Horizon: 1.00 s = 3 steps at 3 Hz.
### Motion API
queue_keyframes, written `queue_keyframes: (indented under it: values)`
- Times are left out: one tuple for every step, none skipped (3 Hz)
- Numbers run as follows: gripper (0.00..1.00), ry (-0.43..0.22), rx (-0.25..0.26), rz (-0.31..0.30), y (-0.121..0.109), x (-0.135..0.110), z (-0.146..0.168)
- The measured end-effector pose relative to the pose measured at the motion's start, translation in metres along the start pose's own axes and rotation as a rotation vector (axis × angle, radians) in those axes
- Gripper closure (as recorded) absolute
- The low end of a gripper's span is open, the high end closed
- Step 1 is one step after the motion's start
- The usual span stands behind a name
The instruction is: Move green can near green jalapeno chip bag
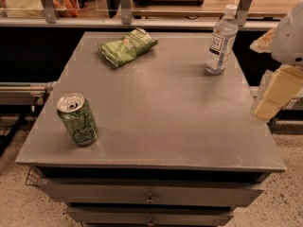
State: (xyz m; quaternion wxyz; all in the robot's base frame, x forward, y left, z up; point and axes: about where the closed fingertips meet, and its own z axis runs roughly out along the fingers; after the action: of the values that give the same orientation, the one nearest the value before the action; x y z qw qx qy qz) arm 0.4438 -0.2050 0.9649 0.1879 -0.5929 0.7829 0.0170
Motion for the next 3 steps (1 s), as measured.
queue_keyframes:
  values:
    - [0.00, -0.195, -0.118, 0.072, 0.006, -0.034, 0.059]
    - [0.00, -0.419, -0.237, 0.087, 0.026, -0.106, 0.119]
    - [0.00, -0.441, -0.229, 0.089, 0.025, -0.116, 0.118]
